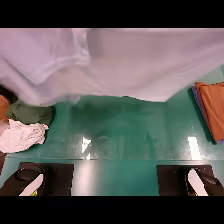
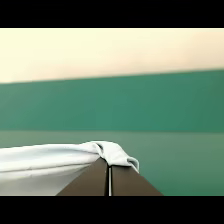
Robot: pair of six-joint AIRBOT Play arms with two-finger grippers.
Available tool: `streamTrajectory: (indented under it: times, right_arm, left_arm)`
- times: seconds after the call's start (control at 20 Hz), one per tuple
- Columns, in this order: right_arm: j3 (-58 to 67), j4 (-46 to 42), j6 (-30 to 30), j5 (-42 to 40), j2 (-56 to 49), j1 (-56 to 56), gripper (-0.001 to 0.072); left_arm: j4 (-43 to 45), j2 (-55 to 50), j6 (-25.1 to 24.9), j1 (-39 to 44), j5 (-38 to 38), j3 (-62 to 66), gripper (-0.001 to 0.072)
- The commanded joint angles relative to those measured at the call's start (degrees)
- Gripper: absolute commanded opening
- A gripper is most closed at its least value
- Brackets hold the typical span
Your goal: Fold the shirts.
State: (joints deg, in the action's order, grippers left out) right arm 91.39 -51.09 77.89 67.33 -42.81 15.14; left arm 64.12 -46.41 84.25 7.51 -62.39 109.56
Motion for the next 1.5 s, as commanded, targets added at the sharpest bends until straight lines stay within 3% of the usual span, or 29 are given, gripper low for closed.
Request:
streamTrajectory:
  times: [0.0,0.2,0.4,0.55,0.65,0.8,0.95,1.1,1.25,1.45]
  right_arm:
    - [9.42,-0.07,0.07,6.19,-0.26,6.75,0.0012]
    - [17.18,0.09,1.73,12.87,-7.1,8.59,0.0012]
    - [15.32,-0.55,3.32,16.61,-16.81,0.02,0.0012]
    - [7.28,-11.08,6.19,17.53,-24.63,-9.05,0.0012]
    - [2.47,-15.93,6.78,16.87,-30.51,-13.14,0.0012]
    - [-1.25,-16.41,6.75,10.78,-41.35,-15.45,0.0012]
    - [2.67,-15.93,6.73,6.08,-52.09,-15.5,0.0012]
    - [9.86,-15.96,6.71,4.9,-58.64,-15.5,0.0012]
    - [16.13,-15.93,6.69,5.9,-60.92,-15.5,0.0012]
    - [17.44,-15.98,4.94,13.68,-60.39,-15.69,0.0012]
  left_arm:
    - [1.01,0.52,1.53,-0.04,-0.61,6.71,0.0021]
    - [6.05,-3.02,4.35,-0.04,-7.65,3.8,0.0022]
    - [6.16,-8.79,4.35,-0.04,-9.27,-9.2,0.0022]
    - [6.32,-15.63,4.26,-0.04,-8.52,-20.55,0.0022]
    - [6.67,-20.57,4.24,-0.04,-3.19,-27.02,0.0022]
    - [7.8,-29.66,4.24,-0.04,8.48,-30.1,0.0022]
    - [7.72,-38.27,4.26,-0.07,20.28,-29.11,0.0022]
    - [7.78,-43.28,3.78,-0.07,25.22,-26.32,0.0022]
    - [8.13,-44.37,3.76,-0.79,23.85,-24.17,0.0022]
    - [8.33,-44.17,2.91,-5.66,8.94,-23.52,0.0022]
